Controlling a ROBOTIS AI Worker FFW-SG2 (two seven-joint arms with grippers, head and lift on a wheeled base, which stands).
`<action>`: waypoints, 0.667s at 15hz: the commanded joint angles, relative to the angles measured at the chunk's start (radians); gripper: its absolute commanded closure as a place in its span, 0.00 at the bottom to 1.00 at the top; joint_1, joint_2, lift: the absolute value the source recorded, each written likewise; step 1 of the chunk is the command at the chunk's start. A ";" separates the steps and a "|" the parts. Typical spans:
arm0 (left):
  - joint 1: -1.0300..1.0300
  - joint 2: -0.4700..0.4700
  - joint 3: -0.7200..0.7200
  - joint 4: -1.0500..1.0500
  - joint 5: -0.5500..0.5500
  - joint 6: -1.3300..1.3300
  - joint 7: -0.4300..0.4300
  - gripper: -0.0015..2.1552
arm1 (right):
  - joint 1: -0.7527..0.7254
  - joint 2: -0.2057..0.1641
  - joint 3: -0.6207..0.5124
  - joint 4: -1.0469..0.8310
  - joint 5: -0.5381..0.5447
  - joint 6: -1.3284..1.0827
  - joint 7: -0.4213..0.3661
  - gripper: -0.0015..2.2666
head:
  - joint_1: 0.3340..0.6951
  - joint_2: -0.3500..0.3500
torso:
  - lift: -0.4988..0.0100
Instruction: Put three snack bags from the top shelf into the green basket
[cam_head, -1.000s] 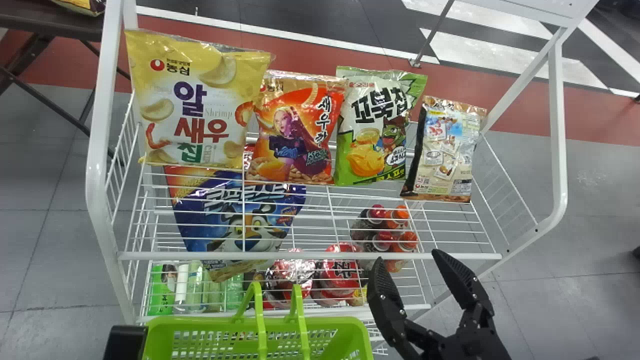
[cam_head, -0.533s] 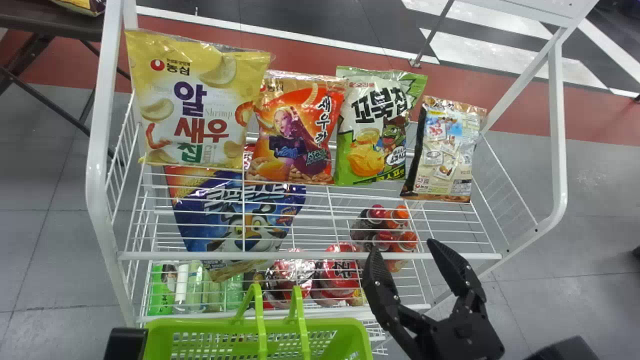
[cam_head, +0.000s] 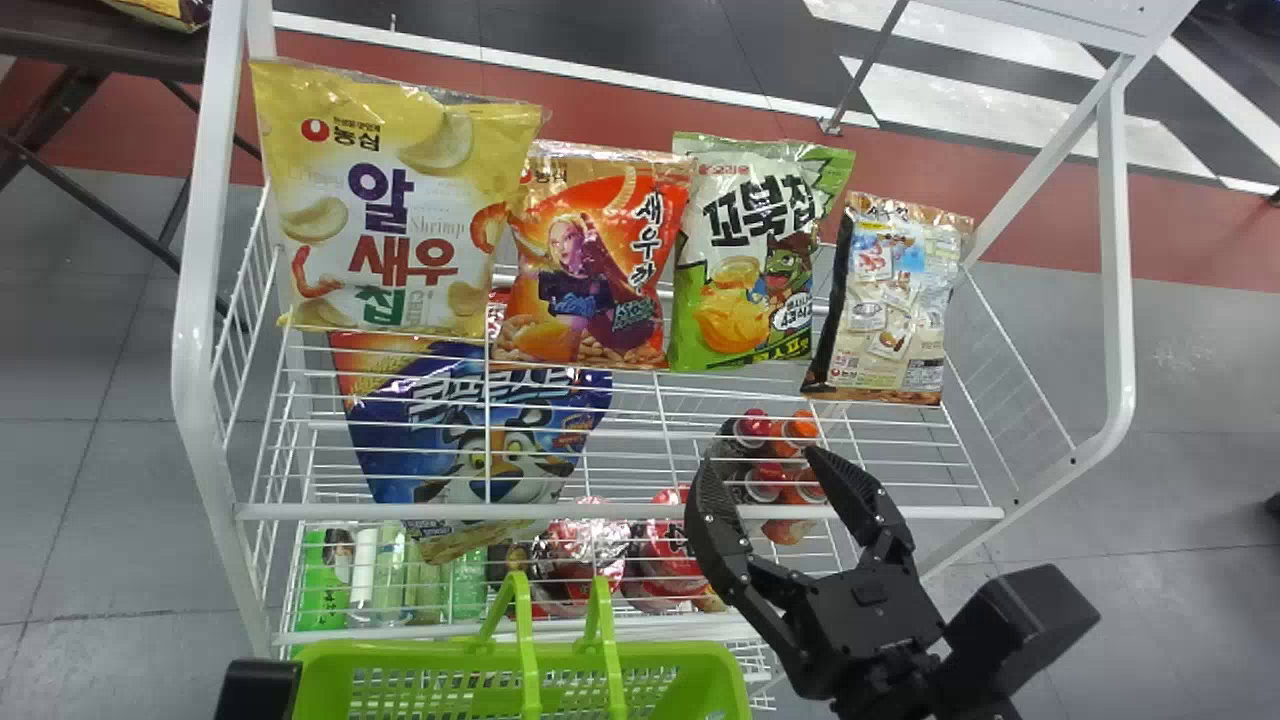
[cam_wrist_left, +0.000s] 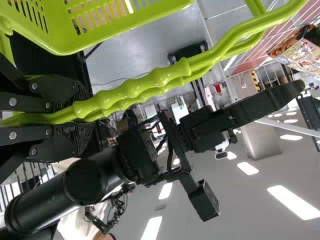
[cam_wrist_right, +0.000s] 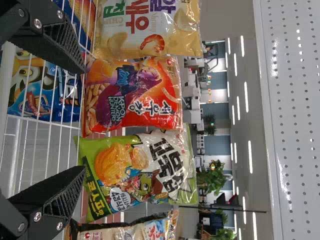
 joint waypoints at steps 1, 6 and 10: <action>0.000 0.000 0.000 -0.002 0.000 0.000 0.000 0.83 | -0.003 0.000 0.001 0.001 0.001 0.004 0.000 0.06 | 1.00 0.00 | 0.89; 0.005 0.000 -0.004 -0.005 -0.002 0.000 0.000 0.83 | -0.003 0.000 0.001 0.001 0.001 0.001 0.000 0.06 | 1.00 0.00 | 0.89; 0.016 0.000 -0.008 -0.015 -0.009 -0.009 0.000 0.83 | -0.134 0.002 0.018 0.033 0.001 0.136 0.000 0.06 | 1.00 0.00 | 0.89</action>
